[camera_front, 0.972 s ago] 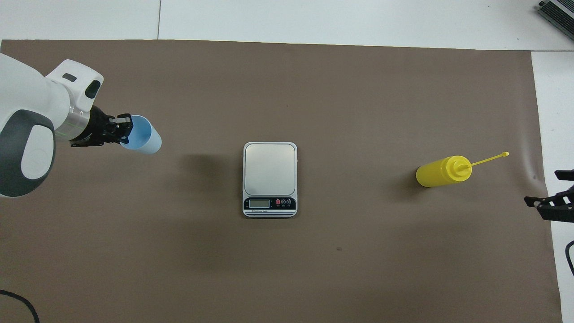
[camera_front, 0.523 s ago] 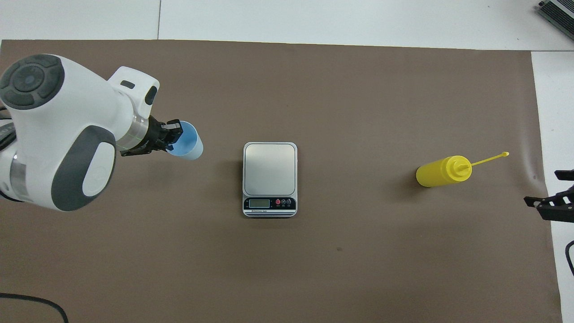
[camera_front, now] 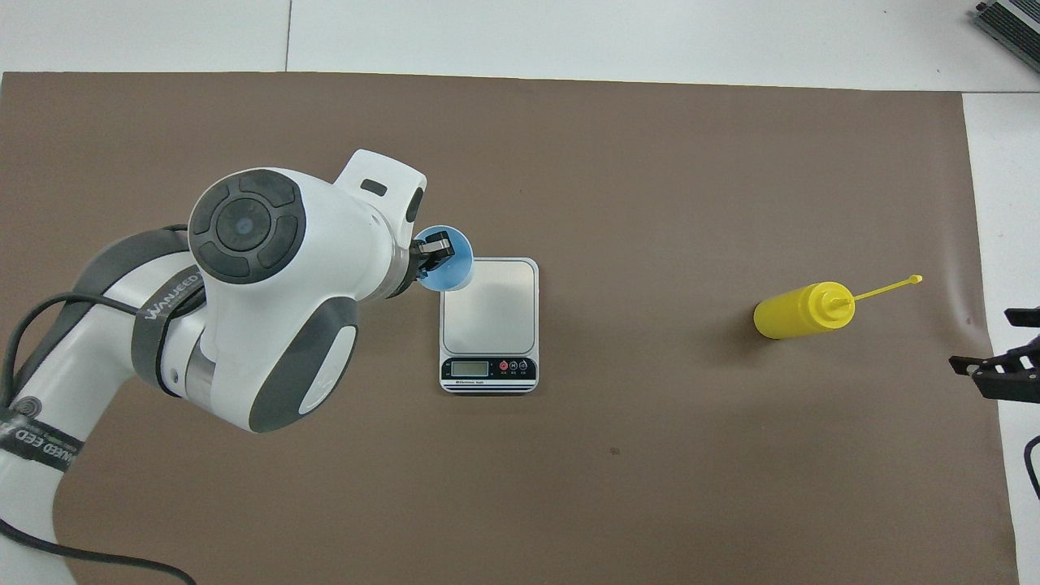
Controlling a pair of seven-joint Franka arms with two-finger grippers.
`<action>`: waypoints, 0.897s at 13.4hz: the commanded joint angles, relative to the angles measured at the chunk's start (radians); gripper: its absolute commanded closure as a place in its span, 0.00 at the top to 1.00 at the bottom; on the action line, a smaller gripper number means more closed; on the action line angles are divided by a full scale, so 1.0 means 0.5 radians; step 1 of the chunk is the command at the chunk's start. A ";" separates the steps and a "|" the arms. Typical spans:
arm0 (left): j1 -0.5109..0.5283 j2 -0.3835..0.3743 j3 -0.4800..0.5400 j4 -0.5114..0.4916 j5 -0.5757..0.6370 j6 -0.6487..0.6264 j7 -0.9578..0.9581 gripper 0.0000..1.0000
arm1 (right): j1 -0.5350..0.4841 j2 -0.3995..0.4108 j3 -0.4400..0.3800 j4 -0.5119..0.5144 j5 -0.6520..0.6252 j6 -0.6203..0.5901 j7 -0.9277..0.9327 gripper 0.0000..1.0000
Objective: Pour seasoning into cup on scale with both arms
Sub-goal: 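Carry the blue cup with the left gripper over the scale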
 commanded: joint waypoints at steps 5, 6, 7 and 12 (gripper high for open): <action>-0.170 0.057 0.033 -0.186 -0.020 0.196 -0.023 0.00 | -0.026 -0.051 0.013 -0.057 0.052 0.024 -0.047 1.00; -0.174 0.066 0.033 -0.189 -0.014 0.209 -0.023 0.00 | -0.026 -0.051 0.013 -0.057 0.052 0.024 -0.047 1.00; -0.174 0.066 0.033 -0.213 -0.010 0.218 -0.023 0.00 | -0.026 -0.051 0.013 -0.057 0.052 0.024 -0.047 1.00; -0.216 0.076 0.033 -0.315 -0.004 0.322 -0.026 0.00 | -0.026 -0.051 0.013 -0.060 0.052 0.027 -0.047 1.00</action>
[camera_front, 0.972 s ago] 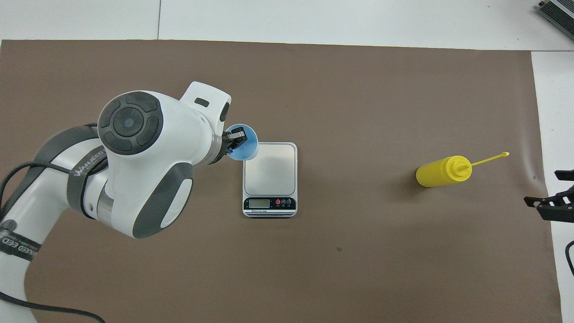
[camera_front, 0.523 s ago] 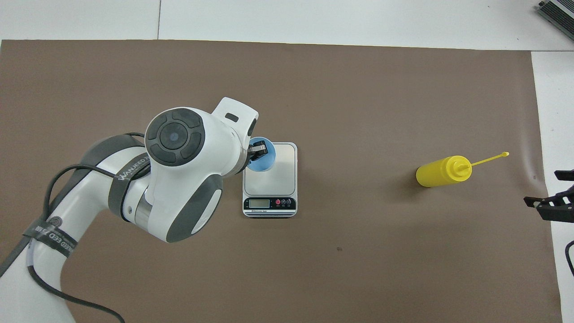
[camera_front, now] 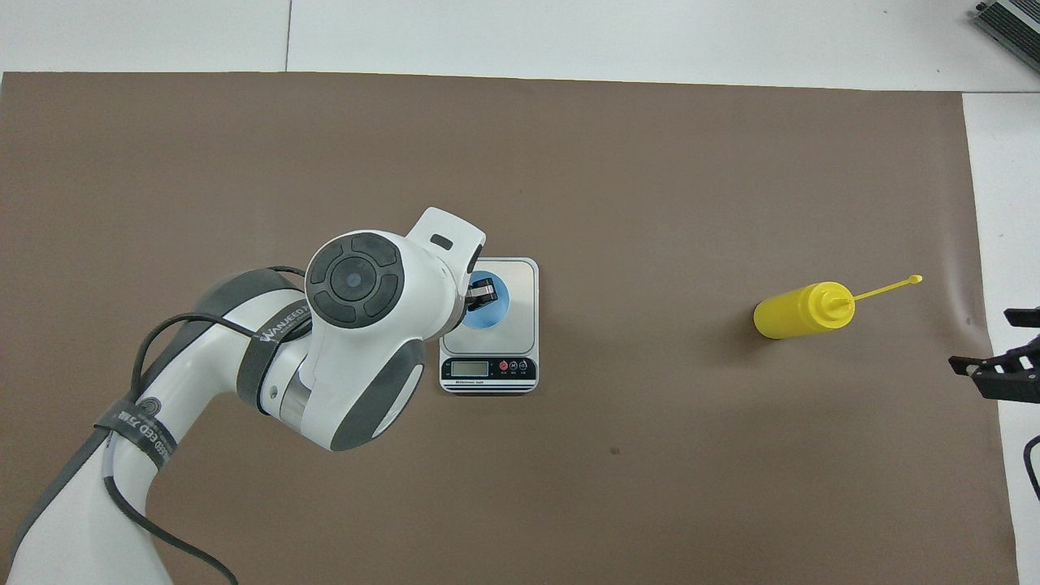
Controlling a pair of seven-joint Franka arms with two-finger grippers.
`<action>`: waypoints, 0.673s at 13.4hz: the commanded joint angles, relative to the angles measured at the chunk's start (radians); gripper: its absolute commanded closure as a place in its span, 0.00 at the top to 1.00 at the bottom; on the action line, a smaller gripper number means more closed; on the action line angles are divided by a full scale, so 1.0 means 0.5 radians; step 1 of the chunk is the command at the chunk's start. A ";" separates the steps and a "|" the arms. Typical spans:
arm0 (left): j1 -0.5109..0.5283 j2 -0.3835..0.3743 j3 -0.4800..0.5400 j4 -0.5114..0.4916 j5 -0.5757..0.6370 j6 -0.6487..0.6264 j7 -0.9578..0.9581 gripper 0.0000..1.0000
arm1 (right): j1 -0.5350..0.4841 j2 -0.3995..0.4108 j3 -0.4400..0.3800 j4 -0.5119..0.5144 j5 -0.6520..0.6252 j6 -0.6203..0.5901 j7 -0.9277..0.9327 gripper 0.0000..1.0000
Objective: Pour seasoning into cup on scale with both arms
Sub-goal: 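Carry the blue cup with the left gripper over the scale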
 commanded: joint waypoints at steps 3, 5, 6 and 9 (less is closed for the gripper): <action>-0.105 0.011 0.033 -0.087 0.000 0.078 -0.040 0.00 | -0.026 -0.051 0.013 -0.056 0.052 0.030 -0.044 1.00; -0.108 0.011 0.033 -0.081 0.000 0.063 -0.043 0.00 | -0.026 -0.048 0.013 -0.056 0.052 0.030 -0.044 1.00; -0.108 0.011 0.030 -0.084 0.000 0.063 -0.043 0.00 | -0.026 -0.051 0.013 -0.056 0.052 0.030 -0.044 1.00; -0.102 0.014 0.033 -0.090 0.000 0.081 -0.034 0.00 | -0.026 -0.051 0.013 -0.059 0.052 0.030 -0.044 1.00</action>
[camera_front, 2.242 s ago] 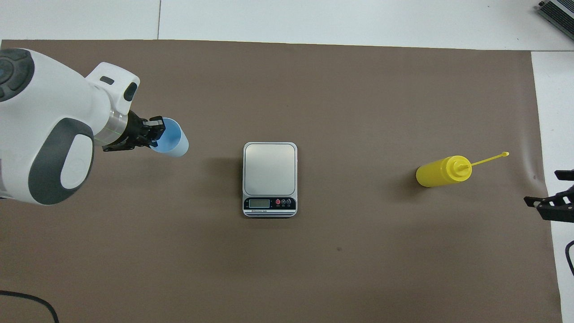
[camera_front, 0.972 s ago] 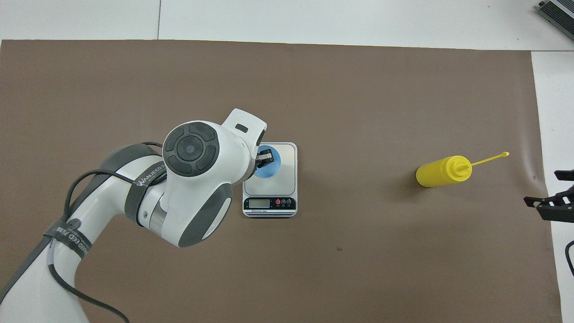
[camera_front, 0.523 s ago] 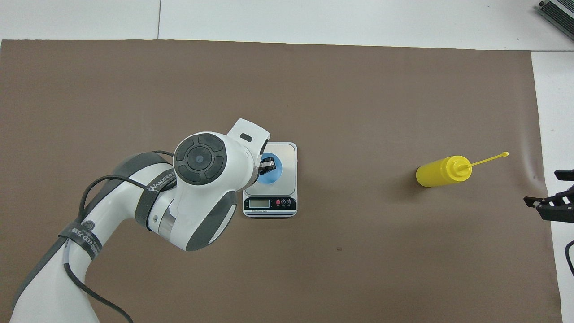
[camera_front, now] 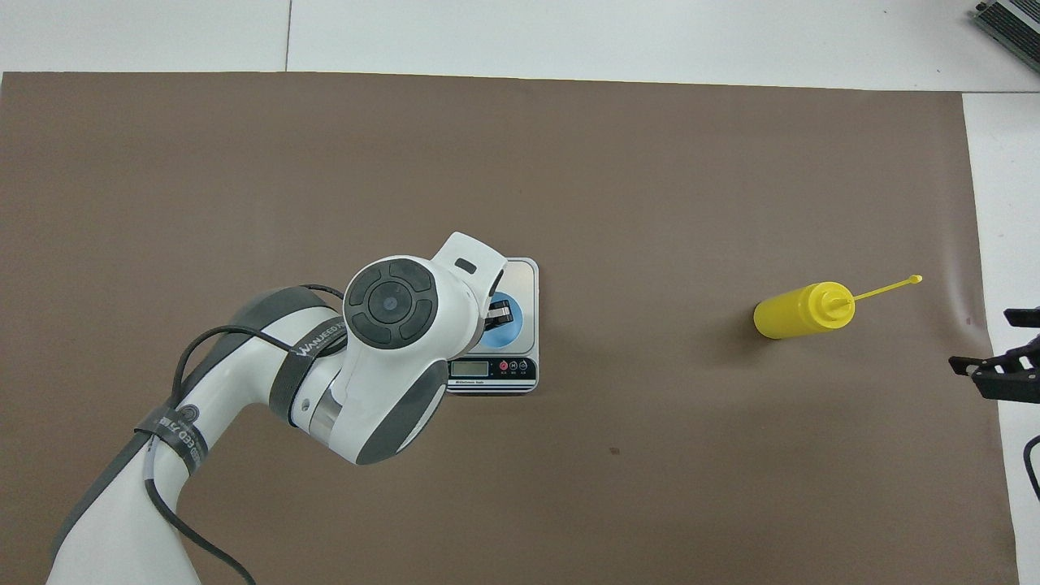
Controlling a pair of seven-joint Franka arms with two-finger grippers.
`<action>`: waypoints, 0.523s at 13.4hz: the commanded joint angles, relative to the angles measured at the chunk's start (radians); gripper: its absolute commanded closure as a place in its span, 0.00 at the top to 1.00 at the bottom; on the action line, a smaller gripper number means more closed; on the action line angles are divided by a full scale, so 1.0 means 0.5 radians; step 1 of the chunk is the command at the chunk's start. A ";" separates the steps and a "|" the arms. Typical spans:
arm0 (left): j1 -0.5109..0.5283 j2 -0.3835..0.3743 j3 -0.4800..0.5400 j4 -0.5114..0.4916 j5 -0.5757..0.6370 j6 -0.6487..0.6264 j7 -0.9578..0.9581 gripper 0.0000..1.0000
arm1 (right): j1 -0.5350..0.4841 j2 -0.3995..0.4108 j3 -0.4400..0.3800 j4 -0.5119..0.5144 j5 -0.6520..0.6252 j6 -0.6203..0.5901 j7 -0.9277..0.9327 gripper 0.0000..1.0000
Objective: Pour seasoning into cup on scale with both arms
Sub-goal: 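Lower the blue cup onto the scale and open the left gripper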
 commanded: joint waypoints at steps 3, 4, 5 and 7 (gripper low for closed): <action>-0.025 -0.002 0.030 -0.041 0.000 0.055 -0.023 0.00 | -0.026 -0.051 0.013 -0.058 0.052 0.021 -0.044 1.00; -0.022 -0.002 0.030 -0.041 0.000 0.055 -0.023 0.00 | -0.026 -0.051 0.013 -0.058 0.052 0.021 -0.044 1.00; -0.022 -0.002 0.030 -0.041 0.000 0.055 -0.020 0.00 | -0.023 -0.051 0.013 -0.058 0.052 0.027 -0.035 1.00; -0.016 -0.002 0.030 -0.038 0.000 0.055 -0.017 0.00 | -0.013 -0.048 0.013 -0.058 0.052 0.030 0.002 1.00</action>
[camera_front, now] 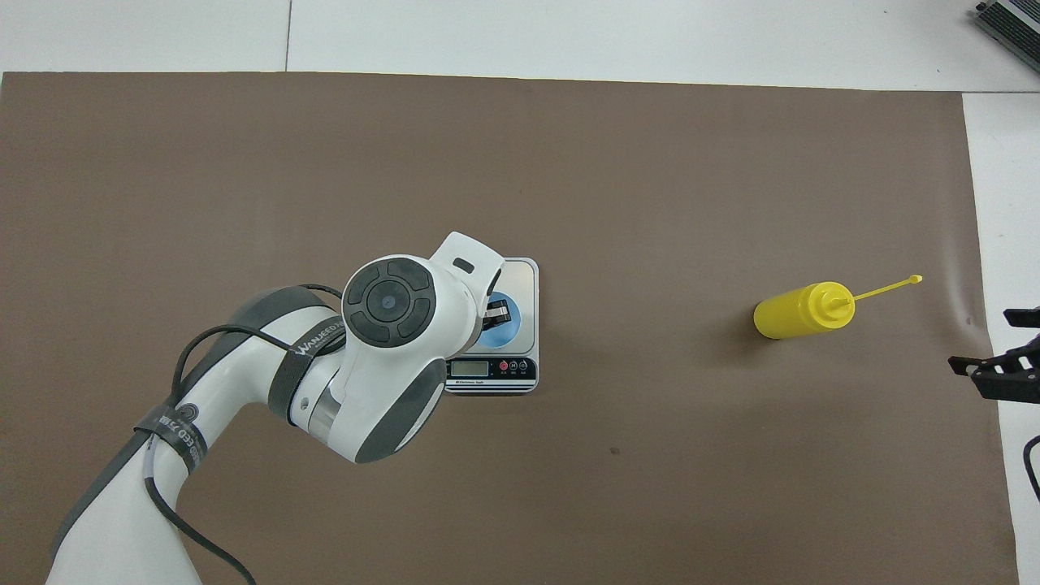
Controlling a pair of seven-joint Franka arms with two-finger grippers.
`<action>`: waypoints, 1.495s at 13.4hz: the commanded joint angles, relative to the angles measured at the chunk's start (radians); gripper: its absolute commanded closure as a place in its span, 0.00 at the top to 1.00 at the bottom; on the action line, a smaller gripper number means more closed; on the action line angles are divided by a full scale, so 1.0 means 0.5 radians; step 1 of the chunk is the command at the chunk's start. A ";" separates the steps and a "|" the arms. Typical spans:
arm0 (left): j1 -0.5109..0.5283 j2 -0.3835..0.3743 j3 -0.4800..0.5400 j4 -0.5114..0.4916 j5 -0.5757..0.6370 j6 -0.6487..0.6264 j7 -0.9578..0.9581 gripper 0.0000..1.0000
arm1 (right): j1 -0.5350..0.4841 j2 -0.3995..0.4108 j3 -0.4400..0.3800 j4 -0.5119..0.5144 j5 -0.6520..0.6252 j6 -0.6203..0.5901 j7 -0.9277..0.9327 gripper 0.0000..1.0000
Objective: Pour seasoning into cup on scale with both arms
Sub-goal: 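Lower the blue cup onto the scale and open the left gripper, then withdraw the left gripper while the right gripper moves toward the bottle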
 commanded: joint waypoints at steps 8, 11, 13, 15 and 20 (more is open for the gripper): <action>0.003 -0.015 0.032 0.051 0.089 -0.054 -0.002 1.00 | -0.014 -0.058 0.009 -0.069 0.050 0.033 -0.013 1.00; 0.061 -0.036 0.038 0.174 0.092 -0.207 0.020 1.00 | -0.014 -0.061 0.012 -0.078 0.050 0.036 -0.035 1.00; 0.085 -0.052 0.050 0.232 0.092 -0.272 0.020 1.00 | -0.014 -0.076 0.012 -0.106 0.050 0.048 -0.084 1.00; 0.125 -0.055 0.050 0.297 0.095 -0.324 0.020 1.00 | -0.014 -0.106 0.012 -0.151 0.053 0.051 -0.090 1.00; 0.361 -0.229 0.047 0.331 0.089 -0.520 0.261 1.00 | -0.027 -0.168 0.009 -0.332 0.160 0.159 -0.246 1.00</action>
